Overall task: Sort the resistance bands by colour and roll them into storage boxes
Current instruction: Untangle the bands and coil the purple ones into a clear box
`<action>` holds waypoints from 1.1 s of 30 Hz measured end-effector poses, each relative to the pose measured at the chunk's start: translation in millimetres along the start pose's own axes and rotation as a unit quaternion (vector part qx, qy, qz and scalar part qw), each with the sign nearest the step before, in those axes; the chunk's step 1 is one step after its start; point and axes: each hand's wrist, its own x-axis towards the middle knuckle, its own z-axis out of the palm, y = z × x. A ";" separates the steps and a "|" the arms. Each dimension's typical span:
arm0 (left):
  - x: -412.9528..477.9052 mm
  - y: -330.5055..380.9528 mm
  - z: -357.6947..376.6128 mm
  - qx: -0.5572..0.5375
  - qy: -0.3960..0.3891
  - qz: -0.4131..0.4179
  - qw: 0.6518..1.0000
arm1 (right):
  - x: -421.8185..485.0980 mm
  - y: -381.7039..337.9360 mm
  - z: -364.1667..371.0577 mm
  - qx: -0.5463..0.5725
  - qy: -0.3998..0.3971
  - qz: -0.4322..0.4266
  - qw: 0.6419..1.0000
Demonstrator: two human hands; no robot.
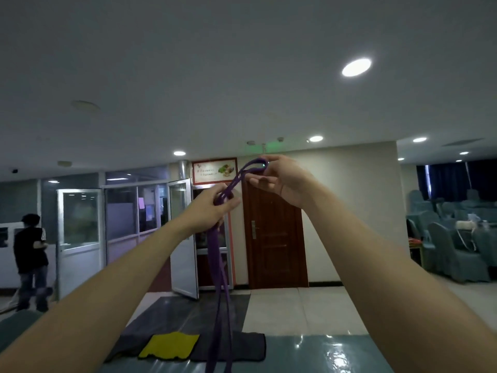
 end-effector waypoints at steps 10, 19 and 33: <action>-55.0 -39.6 10.7 -0.074 -0.142 -0.034 0.986 | -35.1 49.8 -71.1 -0.178 -0.067 0.254 0.948; -108.8 -48.3 44.2 -0.066 -0.221 -0.065 0.971 | -83.6 136.0 -113.0 -0.177 -0.121 0.315 0.925; -309.6 -77.3 180.5 -0.065 -0.261 -0.144 0.952 | -287.2 289.5 -130.9 0.015 0.058 0.372 0.926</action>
